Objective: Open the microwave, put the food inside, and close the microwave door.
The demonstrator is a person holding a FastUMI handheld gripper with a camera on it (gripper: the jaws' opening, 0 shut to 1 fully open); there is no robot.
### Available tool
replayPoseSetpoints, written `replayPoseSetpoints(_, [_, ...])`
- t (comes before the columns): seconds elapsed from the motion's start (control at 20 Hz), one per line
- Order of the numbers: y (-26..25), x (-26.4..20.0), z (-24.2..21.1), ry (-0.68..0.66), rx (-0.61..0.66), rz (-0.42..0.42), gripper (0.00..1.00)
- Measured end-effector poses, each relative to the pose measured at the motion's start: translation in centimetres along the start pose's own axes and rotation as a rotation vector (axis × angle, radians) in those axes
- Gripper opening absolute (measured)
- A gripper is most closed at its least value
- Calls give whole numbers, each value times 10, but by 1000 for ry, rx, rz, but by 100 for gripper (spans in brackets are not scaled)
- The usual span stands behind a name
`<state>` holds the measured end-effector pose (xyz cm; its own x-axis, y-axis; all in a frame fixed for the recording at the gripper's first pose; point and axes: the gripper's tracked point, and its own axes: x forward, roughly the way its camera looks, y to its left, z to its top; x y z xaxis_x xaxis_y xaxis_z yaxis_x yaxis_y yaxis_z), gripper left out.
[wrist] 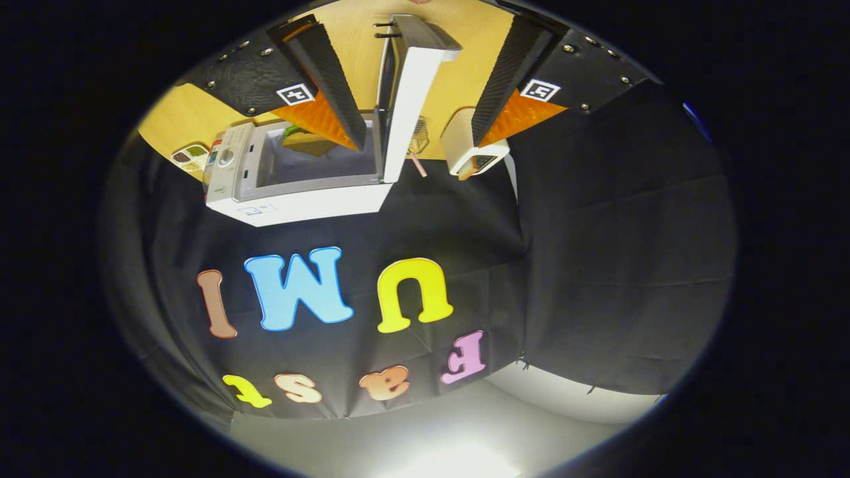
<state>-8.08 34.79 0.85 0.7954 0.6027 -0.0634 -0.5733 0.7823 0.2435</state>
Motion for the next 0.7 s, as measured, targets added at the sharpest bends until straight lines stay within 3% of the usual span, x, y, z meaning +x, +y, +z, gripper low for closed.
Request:
replayPoseSetpoints(0.55, [96,-25,-52,112,-28,243,97])
replayPoseSetpoints(0.7, [94,-25,-79,168,-42,243,84])
